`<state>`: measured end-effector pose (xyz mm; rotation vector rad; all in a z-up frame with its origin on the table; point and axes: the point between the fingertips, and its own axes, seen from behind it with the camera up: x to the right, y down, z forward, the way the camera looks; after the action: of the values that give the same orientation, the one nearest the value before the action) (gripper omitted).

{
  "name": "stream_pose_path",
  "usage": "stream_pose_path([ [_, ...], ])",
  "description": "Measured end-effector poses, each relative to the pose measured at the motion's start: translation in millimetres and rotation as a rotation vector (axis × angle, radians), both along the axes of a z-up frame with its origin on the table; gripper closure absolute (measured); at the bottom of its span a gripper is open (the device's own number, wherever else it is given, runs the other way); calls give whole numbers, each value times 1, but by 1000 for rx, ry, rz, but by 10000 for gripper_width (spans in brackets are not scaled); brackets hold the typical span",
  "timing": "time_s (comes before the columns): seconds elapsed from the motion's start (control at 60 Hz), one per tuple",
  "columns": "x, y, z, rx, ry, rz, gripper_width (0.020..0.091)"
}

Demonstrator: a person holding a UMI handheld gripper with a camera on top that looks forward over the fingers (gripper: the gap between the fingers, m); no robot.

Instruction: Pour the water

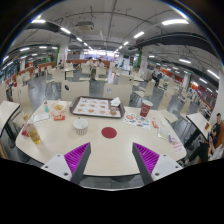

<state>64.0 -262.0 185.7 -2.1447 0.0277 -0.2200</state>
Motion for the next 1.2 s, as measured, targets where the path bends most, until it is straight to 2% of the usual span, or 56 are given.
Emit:
stream_pose_path([
  [0.233, -44, -10, -16, -43, -29, -20, 253],
  [0.433, -150, -24, -50, -61, 22, 11, 251],
  [0.617, -268, -18, -81, -50, 89, 85, 251],
  [0.8, -362, 29, -93, 28, 198, 143, 254],
  [0.983, -390, 101, -98, 147, 221, 118, 261],
  [1.117, -390, 137, -116, 164, 203, 110, 403],
  [1.2, -389, 148, -129, 164, 194, 111, 572],
])
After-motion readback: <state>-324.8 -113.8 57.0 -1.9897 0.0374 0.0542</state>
